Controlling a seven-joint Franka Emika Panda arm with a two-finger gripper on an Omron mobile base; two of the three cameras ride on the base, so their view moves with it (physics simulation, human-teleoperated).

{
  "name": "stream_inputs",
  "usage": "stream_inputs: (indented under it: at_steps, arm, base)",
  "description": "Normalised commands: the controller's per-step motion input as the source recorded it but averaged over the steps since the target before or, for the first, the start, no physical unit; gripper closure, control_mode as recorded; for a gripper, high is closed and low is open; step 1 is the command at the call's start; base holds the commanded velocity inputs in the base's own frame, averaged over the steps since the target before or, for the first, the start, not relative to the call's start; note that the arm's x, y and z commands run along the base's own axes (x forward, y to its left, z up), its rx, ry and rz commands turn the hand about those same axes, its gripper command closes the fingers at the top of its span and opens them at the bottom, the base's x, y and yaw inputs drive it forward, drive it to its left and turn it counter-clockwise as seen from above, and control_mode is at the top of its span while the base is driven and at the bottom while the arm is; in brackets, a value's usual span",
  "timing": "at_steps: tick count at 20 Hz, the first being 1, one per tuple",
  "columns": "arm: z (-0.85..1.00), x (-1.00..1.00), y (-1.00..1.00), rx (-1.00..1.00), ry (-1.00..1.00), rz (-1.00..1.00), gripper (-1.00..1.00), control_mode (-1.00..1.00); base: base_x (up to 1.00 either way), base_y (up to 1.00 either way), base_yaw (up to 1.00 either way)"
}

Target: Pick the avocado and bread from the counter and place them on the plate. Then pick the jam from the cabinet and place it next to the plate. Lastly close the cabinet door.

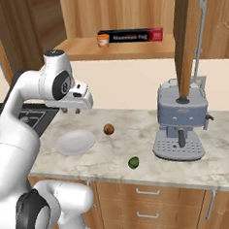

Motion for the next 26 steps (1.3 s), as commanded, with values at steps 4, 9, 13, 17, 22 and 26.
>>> stream_inputs:
  at_steps: [4,9,13,17,22,26]
  arm:
    - [-0.12,-0.02,-0.07,0.0,0.0,0.0,-1.0,-1.0]
    - [-0.32,-0.01,-0.32,0.0,0.0,0.0,-1.0,-1.0]
    - [-0.39,0.01,-0.26,-0.01,0.0,0.0,-1.0,-1.0]
    - [-0.49,0.17,-0.17,0.0,0.0,0.0,-1.0,-1.0]
    - [-0.39,0.44,-0.11,0.0,0.0,0.0,-1.0,-1.0]
    - [-0.38,0.59,-0.05,0.0,0.0,0.0,-1.0,-1.0]
  base:
    - [0.0,0.0,0.0]
    - [0.0,0.0,0.0]
    - [0.0,0.0,0.0]
    - [0.0,0.0,0.0]
    - [0.0,0.0,0.0]
    - [0.0,0.0,0.0]
